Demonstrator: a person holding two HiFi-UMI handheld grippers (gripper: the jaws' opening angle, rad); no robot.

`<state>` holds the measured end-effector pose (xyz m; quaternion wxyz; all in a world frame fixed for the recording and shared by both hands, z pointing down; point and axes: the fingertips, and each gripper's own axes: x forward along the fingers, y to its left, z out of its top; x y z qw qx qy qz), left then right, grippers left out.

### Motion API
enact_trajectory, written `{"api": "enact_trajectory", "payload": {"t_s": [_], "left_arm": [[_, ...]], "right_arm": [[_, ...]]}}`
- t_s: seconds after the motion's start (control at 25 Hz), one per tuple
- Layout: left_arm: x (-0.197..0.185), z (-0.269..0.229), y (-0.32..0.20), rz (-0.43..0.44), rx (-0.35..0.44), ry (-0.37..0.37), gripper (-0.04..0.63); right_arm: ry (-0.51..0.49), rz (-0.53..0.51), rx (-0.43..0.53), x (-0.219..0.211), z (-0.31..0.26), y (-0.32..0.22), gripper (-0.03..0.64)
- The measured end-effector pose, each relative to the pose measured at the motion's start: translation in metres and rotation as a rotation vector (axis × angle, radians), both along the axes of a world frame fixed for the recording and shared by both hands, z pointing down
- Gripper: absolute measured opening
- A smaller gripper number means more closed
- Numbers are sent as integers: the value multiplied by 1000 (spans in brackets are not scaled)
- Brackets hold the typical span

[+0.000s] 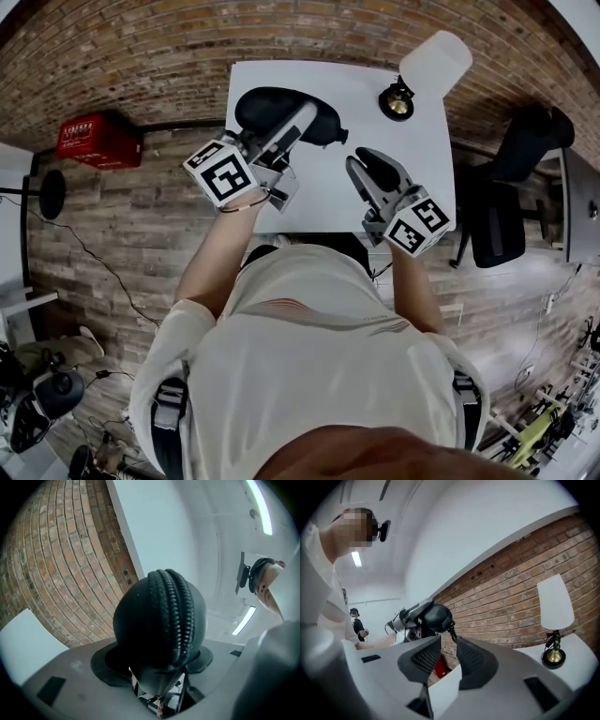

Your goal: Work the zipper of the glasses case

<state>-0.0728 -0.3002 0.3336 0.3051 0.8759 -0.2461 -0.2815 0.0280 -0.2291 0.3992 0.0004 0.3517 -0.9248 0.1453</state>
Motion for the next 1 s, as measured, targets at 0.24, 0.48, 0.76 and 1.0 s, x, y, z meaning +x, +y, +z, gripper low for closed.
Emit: {"api": "enact_trajectory", "payload": {"t_s": [0.24,0.48,0.76,1.0], "left_arm": [[9,3,-5,-23,-29,-15,268],[11,8,-4,-26,-43,-22,268],[5,9,-6,-47,-46,-34,268],[3,10,-2,-47,-36,-53,262]], "right_arm": [[153,14,63,-32,8,-2,110],[222,28,78,-44,15,-10,102],[267,45,88,-45,16,-16,54],[320,75,113,-37,18,-19,54]]}}
